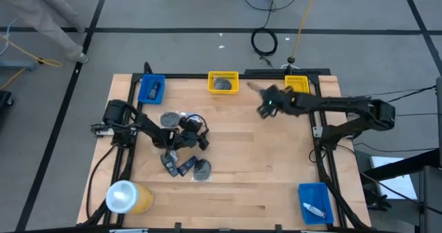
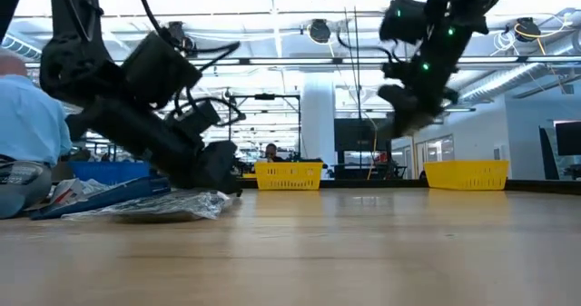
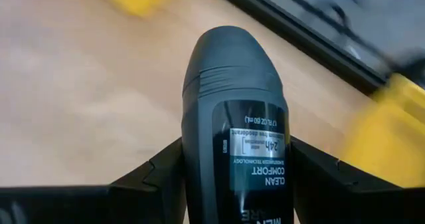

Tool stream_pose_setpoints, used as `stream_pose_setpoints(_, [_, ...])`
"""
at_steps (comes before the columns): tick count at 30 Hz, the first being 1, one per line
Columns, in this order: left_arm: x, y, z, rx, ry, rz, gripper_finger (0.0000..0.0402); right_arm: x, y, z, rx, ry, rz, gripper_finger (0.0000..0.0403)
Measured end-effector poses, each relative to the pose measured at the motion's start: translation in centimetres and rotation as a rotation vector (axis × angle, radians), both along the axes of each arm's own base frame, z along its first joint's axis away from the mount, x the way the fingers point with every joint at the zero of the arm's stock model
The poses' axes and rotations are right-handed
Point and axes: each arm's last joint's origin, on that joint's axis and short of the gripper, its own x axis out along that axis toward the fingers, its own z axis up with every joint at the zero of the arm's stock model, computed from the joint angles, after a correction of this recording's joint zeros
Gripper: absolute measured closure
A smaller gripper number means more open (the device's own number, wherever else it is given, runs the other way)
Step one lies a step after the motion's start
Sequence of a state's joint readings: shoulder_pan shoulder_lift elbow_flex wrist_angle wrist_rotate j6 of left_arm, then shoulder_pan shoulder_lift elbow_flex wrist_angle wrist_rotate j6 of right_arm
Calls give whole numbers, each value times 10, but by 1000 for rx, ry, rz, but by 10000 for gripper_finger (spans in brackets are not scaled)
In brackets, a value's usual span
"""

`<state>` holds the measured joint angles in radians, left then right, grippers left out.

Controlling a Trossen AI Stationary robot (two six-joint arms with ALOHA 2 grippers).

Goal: Pick & Place Travel size toiletries
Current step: Put the right deodorant into the right yellow bin

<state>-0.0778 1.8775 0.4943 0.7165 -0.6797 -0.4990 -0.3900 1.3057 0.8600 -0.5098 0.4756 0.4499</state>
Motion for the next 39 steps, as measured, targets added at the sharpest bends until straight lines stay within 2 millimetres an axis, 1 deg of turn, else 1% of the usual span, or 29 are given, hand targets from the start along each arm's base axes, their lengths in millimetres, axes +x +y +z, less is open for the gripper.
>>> stream_pose_setpoints(3, [0, 5, -2, -10, 1, 14, 190, -21, -19, 0, 48, 70, -139, 209])
stream_pose_setpoints(8, [0, 5, -2, -22, 3, -2, 190, -46, -50, -5, 89, 123, -305, 209])
stream_pose_setpoints(13, [0, 2, -2, -21, 11, -16, 190, -67, -68, -9, 121, 149, -428, 209])
stream_pose_setpoints(17, [0, 2, -2, -25, 14, -21, 190, -77, -80, -13, 141, 160, -497, 202])
stream_pose_setpoints(22, [0, 0, -3, -32, 14, -27, 190, -82, -97, -27, 192, 163, -500, 205])
stream_pose_setpoints(27, [0, -3, -3, -36, 15, -44, 190, -84, -108, -39, 207, 189, -519, 198])
stream_pose_setpoints(32, [0, -5, -3, -38, 13, -48, 190, -82, -111, -46, 214, 204, -511, 198])
stream_pose_setpoints(39, [0, -6, -3, -45, 9, -50, 190, -82, -111, -46, 210, 211, -495, 188])
